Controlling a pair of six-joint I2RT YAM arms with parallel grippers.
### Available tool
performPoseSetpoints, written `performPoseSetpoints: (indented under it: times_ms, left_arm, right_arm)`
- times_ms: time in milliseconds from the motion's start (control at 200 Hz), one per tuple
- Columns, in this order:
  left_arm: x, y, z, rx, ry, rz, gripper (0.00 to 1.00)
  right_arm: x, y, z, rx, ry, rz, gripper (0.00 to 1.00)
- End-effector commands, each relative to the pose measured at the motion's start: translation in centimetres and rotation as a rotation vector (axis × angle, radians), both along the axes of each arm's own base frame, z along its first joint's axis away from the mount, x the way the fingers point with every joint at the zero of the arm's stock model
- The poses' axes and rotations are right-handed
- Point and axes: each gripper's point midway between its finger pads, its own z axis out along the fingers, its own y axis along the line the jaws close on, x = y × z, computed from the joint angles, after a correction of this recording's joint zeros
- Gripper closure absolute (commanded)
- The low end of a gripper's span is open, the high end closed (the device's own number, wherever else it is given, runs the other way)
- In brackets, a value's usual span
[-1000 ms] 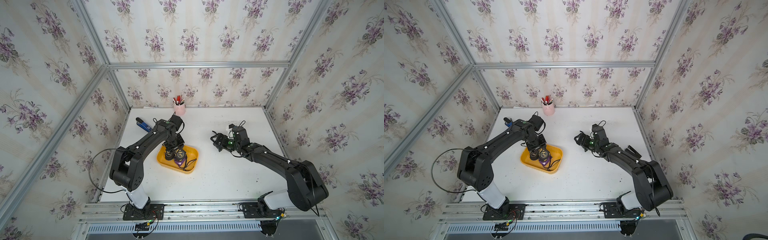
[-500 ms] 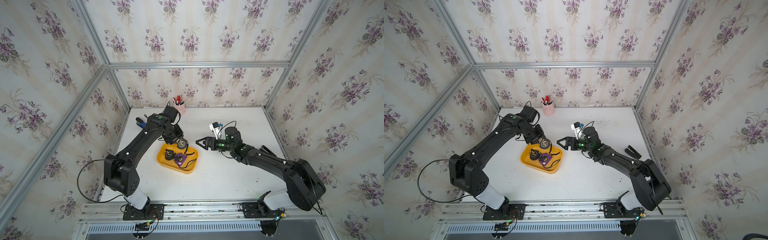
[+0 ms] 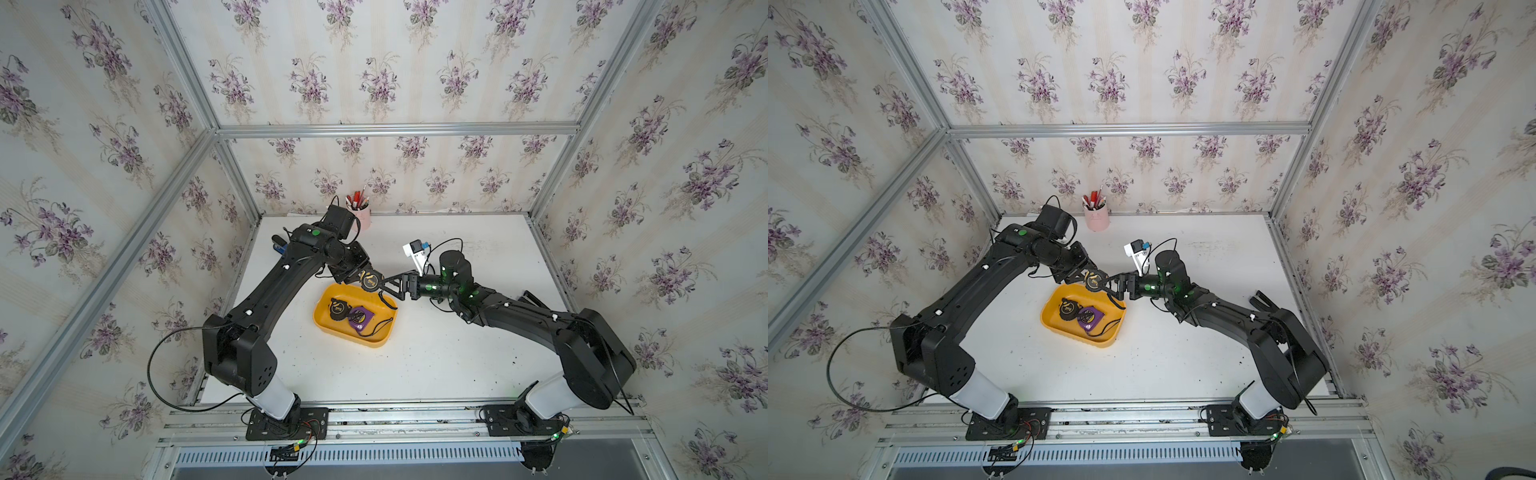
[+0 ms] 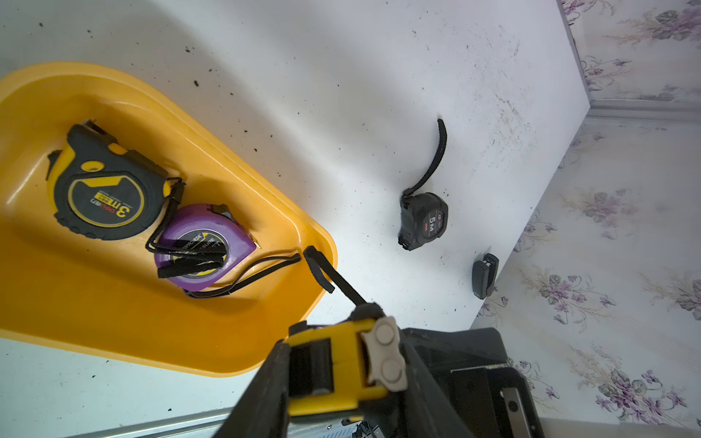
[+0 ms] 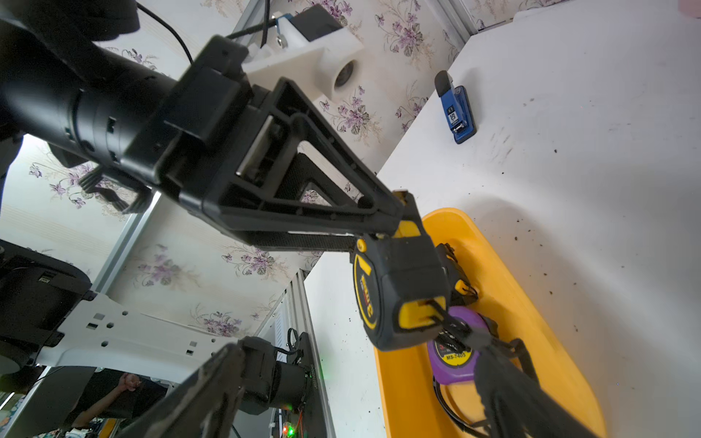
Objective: Take the tape measure out of the storage box
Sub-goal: Place the tape measure at the center of the board.
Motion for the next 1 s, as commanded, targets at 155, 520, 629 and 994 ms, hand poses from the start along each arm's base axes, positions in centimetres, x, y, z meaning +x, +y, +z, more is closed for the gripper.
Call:
performPoseSetpoints:
  times_ms: [155,520,629,994]
  left_arm:
    - [0.0,-0.6,1.5,-0.058,-0.033,0.003,0.56]
    - [-0.1,-0.7,2.1,-0.074,-0.048,0.007,0.56]
    - [-0.1,-0.8,1.8,-0.078,-0.044,0.008,0.56]
    - [0.1,-0.9,1.9,-0.090,-0.053,0.013,0.56]
  right_arm:
    - [1.0,1.1,1.1,0.029,-0.062,0.019,0.04]
    - [1.5,1.9,0.7,0.031,-0.053,0.027,0.12]
    - [1.4,2.3,0.6,0.029,-0.048,0.037,0.17]
    - [0.6,3.9,0.2,0.026,-0.036,0.077,0.37]
